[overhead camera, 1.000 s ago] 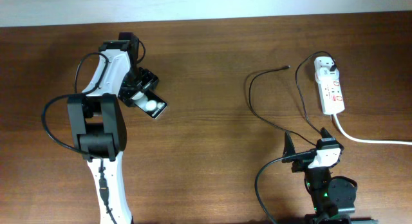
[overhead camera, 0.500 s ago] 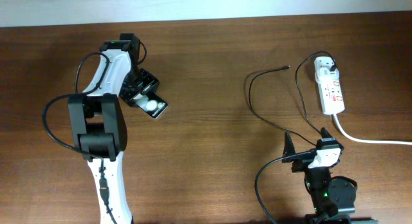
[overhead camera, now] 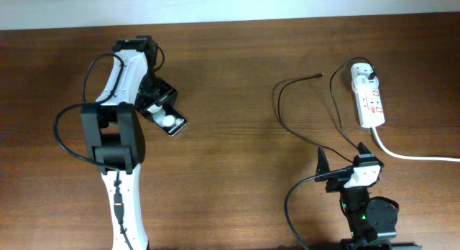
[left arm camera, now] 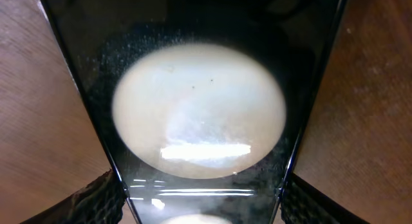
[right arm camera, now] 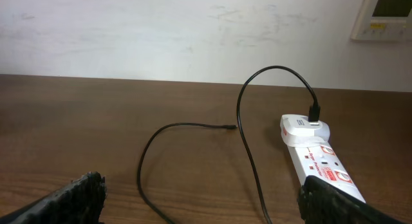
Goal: Plug charger to phone and switch on socket
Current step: 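Close the left gripper on the phone's end and lift it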
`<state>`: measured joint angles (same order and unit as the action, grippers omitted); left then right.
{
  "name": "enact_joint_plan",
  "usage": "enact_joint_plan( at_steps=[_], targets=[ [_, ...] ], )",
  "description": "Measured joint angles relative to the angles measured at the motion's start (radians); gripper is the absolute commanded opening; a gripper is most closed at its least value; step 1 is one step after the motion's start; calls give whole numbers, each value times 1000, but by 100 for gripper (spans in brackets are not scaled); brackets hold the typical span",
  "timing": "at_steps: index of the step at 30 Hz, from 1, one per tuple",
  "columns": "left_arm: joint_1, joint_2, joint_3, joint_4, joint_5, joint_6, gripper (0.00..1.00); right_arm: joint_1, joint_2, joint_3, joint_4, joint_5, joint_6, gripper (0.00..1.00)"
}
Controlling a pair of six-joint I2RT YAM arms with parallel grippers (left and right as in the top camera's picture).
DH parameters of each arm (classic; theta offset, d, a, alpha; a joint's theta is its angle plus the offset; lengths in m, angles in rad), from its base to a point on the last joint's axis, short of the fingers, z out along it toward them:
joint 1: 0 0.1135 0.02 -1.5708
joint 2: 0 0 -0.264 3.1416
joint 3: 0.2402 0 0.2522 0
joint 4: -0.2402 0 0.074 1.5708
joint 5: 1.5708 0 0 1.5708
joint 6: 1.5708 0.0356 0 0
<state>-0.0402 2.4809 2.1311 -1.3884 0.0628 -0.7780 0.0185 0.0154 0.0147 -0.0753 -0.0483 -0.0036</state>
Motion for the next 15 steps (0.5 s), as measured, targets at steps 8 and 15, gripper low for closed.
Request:
enact_joint_plan(
  at_steps=[8, 15],
  targets=[
    [-5, 33, 302, -249, -30, 26, 52, 0, 0, 0, 0, 0, 0, 98],
    [-10, 33, 397, -295, -29, 87, 51, 0, 0, 0, 0, 0, 0, 98]
  ],
)
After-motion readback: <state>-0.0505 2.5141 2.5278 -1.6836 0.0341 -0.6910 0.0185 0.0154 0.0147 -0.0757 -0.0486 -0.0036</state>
